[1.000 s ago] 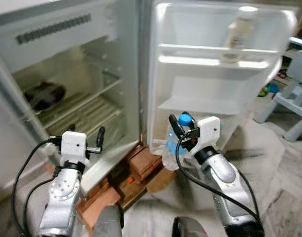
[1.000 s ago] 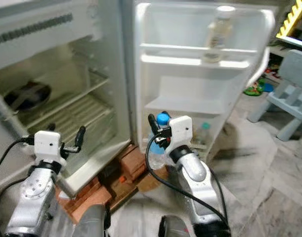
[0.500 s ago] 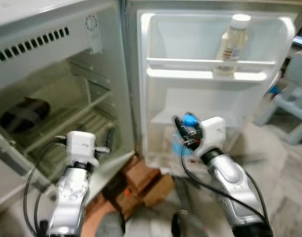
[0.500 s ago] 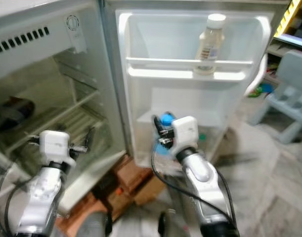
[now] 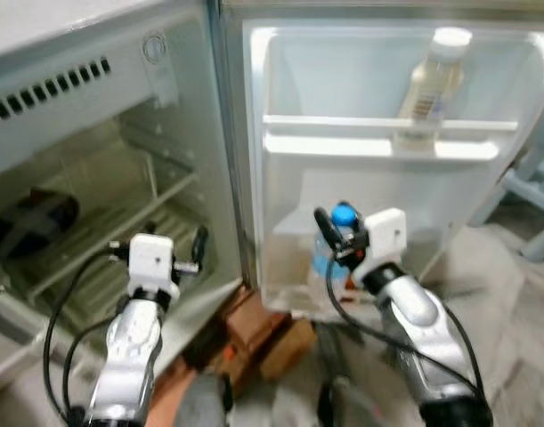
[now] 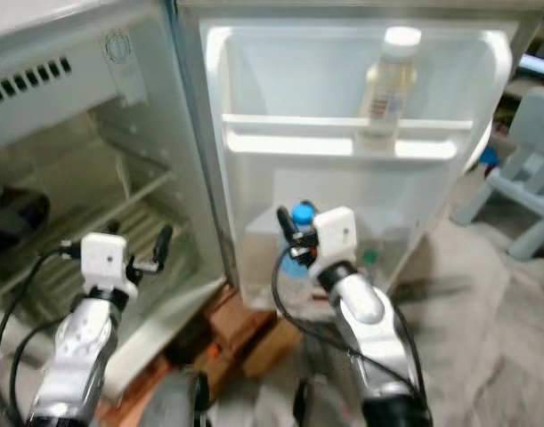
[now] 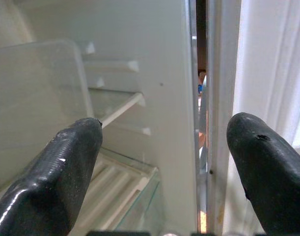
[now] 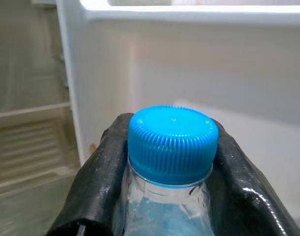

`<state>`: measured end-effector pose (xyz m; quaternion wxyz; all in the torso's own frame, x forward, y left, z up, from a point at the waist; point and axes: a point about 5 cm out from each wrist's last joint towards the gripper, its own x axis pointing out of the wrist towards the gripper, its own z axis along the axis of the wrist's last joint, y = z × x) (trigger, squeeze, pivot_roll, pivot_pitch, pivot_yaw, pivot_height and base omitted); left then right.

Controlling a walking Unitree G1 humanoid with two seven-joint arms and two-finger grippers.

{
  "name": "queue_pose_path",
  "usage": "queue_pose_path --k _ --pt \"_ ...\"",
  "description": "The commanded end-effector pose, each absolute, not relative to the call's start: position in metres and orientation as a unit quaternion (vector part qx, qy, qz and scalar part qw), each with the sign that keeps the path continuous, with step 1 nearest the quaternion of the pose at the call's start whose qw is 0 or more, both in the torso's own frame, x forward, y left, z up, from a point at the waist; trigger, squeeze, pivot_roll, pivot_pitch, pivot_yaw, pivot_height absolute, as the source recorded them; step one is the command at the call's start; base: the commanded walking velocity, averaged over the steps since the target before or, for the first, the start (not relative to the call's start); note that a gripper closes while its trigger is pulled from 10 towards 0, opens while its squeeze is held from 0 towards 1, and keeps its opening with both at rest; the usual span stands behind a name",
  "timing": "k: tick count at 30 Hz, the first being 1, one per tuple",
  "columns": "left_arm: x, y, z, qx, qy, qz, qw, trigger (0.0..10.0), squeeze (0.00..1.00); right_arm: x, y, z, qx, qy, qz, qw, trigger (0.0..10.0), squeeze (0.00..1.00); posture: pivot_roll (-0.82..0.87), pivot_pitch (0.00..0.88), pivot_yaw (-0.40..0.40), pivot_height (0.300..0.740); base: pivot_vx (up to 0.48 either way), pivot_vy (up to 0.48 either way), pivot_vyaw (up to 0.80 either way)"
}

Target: Restocking fridge

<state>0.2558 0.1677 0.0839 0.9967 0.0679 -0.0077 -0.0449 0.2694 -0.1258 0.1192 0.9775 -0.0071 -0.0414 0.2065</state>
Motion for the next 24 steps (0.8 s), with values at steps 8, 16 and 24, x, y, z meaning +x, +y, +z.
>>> queue_pose_path --k 8,16,24 --pt "0.2555 0.1723 0.0831 0.073 -0.005 -0.039 0.997 10.0 0.0 0.2701 -0.1195 0.1279 -0.009 -0.067 0.219 0.973 10.0 0.0 0.07 0.0 -0.018 0.661 0.288 0.0 0.46" --pt "0.2561 0.1735 0.0829 0.076 -0.003 -0.037 0.996 10.0 0.0 0.2713 -0.1197 0.1275 -0.007 -0.066 0.215 0.974 10.0 0.0 0.08 0.0 -0.018 0.661 0.0 0.0 0.06" --pt "0.2535 0.1739 0.0811 0.075 0.002 -0.036 0.997 10.0 0.0 0.274 -0.1206 0.1281 -0.006 -0.068 0.208 0.976 10.0 0.0 0.08 0.0 -0.02 0.657 0.0 0.0 0.0"
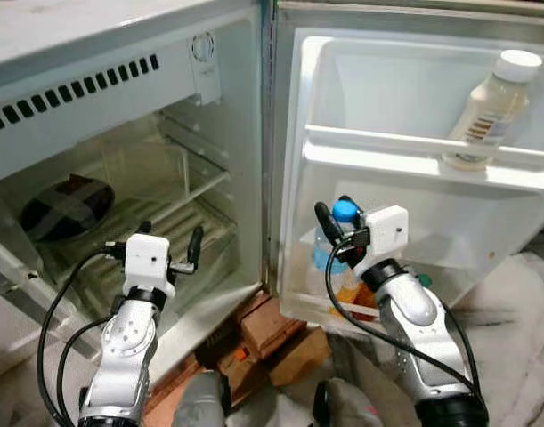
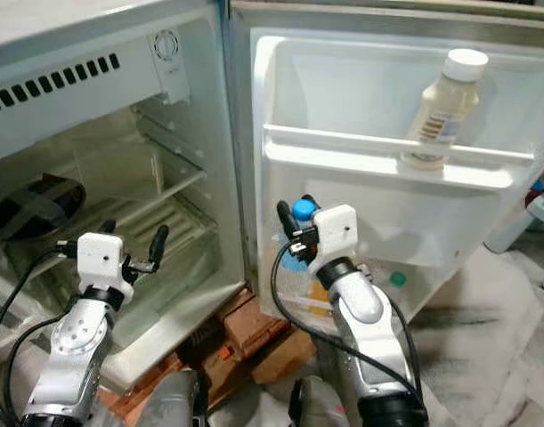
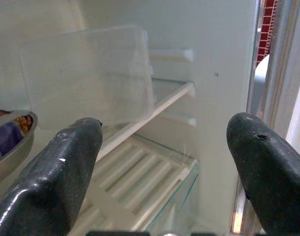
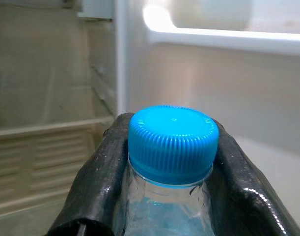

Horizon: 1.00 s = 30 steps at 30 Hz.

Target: Restocking fridge

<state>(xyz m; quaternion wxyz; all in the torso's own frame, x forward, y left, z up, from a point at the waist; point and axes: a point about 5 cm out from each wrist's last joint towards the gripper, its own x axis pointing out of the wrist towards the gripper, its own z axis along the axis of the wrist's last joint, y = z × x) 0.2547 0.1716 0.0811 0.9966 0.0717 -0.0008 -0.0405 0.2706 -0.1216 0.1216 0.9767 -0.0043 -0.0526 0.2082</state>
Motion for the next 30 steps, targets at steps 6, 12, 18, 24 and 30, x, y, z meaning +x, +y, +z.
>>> queue_pose_path --k 6,12,18,24,30 --pt "0.25 0.173 0.082 0.076 0.005 -0.037 0.996 10.0 0.0 0.273 -0.119 0.126 -0.001 -0.064 0.209 0.976 10.0 0.0 0.09 0.0 -0.018 0.612 0.0 0.0 0.0" --pt "0.249 0.173 0.084 0.074 0.003 -0.037 0.997 10.0 0.0 0.276 -0.117 0.126 -0.004 -0.067 0.207 0.976 10.0 0.0 0.1 0.0 -0.018 0.597 0.0 0.0 0.0" --pt "0.239 0.175 0.087 0.073 0.011 -0.039 0.996 10.0 0.0 0.281 -0.112 0.131 -0.019 -0.077 0.205 0.976 10.0 0.0 0.11 0.037 -0.001 0.597 0.0 0.0 0.0" --pt "0.239 0.18 0.097 0.078 0.003 -0.048 0.996 10.0 0.0 0.293 -0.111 0.134 -0.028 -0.085 0.193 0.977 10.0 0.0 0.13 0.075 0.0 0.597 0.0 0.0 0.0" --pt "0.239 0.181 0.104 0.078 -0.009 -0.045 0.996 10.0 0.0 0.298 -0.116 0.136 -0.027 -0.088 0.185 0.978 10.0 0.0 0.14 0.081 -0.003 0.597 0.0 0.0 0.0"
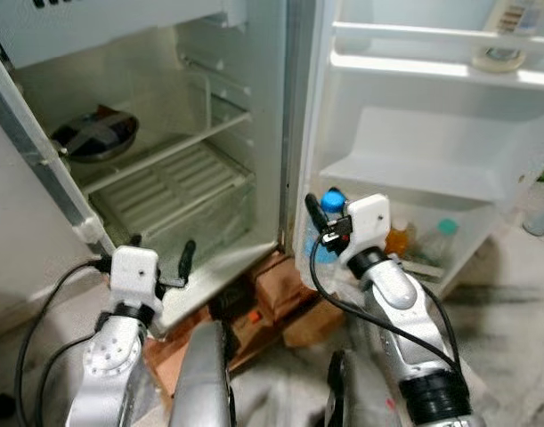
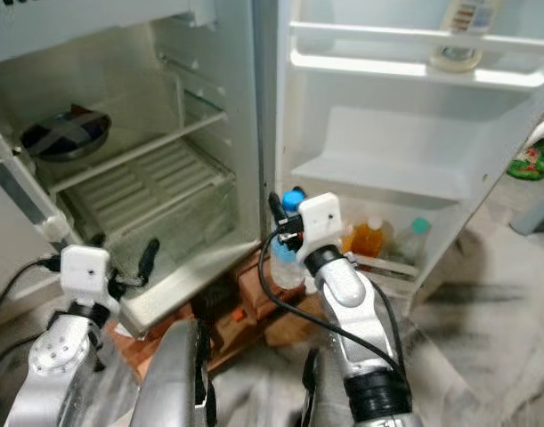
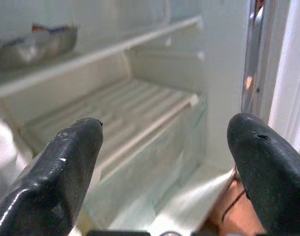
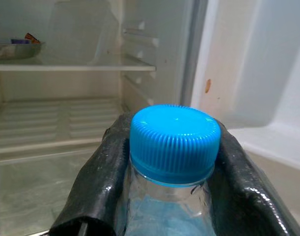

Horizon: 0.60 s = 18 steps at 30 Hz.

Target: Restocking fridge

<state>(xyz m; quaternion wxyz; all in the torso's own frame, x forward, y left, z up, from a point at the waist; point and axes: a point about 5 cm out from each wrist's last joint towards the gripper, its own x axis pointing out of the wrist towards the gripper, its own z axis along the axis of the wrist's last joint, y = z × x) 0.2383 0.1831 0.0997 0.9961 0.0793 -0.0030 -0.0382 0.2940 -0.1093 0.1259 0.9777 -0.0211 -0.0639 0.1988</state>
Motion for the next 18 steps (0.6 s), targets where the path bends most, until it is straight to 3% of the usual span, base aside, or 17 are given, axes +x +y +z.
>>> queue_pose_path --k 1,4,18 --pt "0.238 0.181 0.104 0.077 -0.009 -0.045 0.996 10.0 0.0 0.297 -0.116 0.136 -0.027 -0.088 0.184 0.979 10.0 0.0 0.14 0.08 -0.004 0.597 0.0 0.0 0.0" --pt "0.235 0.18 0.103 0.073 -0.01 -0.045 0.996 10.0 0.0 0.293 -0.121 0.138 -0.029 -0.092 0.175 0.98 10.0 0.0 0.14 0.075 -0.012 0.597 0.0 0.0 0.0" --pt "0.232 0.174 0.102 0.063 0.001 -0.051 0.997 10.0 0.0 0.287 -0.119 0.14 -0.035 -0.102 0.177 0.978 10.0 0.0 0.12 0.063 -0.02 0.597 0.361 0.0 0.0"
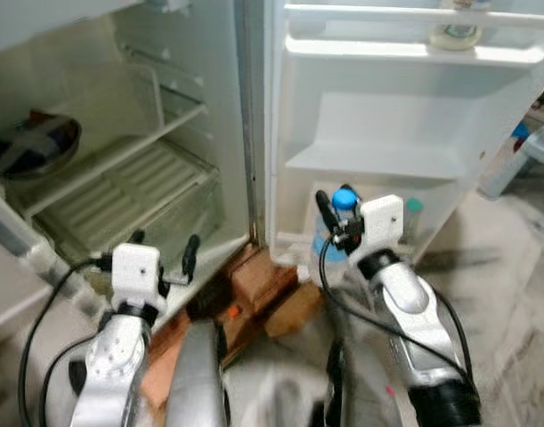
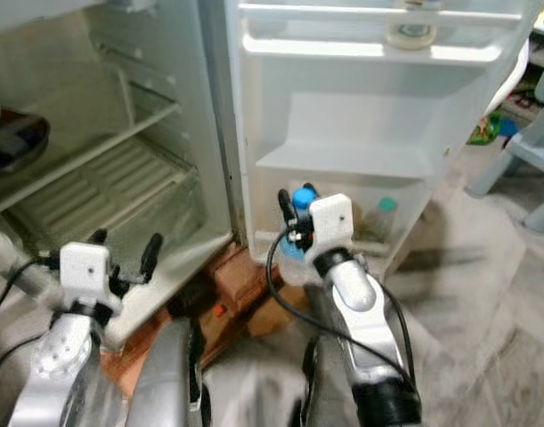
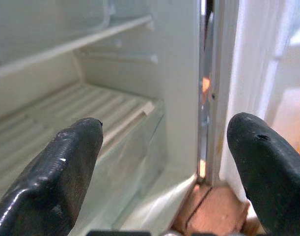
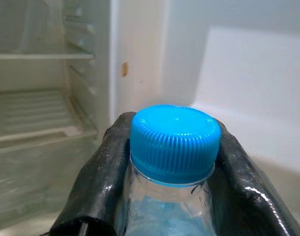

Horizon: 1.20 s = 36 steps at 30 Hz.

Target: Restocking fridge

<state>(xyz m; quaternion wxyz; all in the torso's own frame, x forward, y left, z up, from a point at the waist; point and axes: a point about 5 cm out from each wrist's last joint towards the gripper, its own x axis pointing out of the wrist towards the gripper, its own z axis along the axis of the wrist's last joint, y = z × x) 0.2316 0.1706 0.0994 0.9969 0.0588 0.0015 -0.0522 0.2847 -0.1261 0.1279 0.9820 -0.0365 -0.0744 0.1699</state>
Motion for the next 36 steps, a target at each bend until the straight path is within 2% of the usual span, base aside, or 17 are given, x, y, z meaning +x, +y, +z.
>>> queue_pose_path --k 1,9,24,29,36 --pt "0.233 0.174 0.102 0.063 0.0 -0.05 0.997 10.0 0.0 0.288 -0.119 0.14 -0.035 -0.102 0.177 0.978 10.0 0.0 0.12 0.06 -0.021 0.597 0.371 0.0 0.0" --pt "0.237 0.176 0.101 0.061 0.002 -0.043 0.997 10.0 0.0 0.29 -0.115 0.145 -0.03 -0.106 0.203 0.973 10.0 0.0 0.12 0.059 -0.028 0.597 0.346 0.0 0.0" --pt "0.234 0.176 0.102 0.059 0.009 -0.034 0.998 10.0 0.0 0.279 -0.098 0.132 -0.018 -0.071 0.273 0.959 10.0 0.0 0.13 0.072 -0.024 0.597 0.0 0.0 0.0" --pt "0.232 0.178 0.103 0.061 0.01 -0.033 0.998 10.0 0.0 0.28 -0.093 0.131 -0.018 -0.072 0.286 0.955 10.0 0.0 0.14 0.084 -0.021 0.562 0.0 0.0 0.0" --pt "0.221 0.182 0.11 0.067 0.016 -0.021 0.997 10.0 0.0 0.287 -0.076 0.135 -0.033 -0.088 0.326 0.941 10.0 0.0 0.18 0.156 -0.017 0.557 0.0 0.0 0.0"
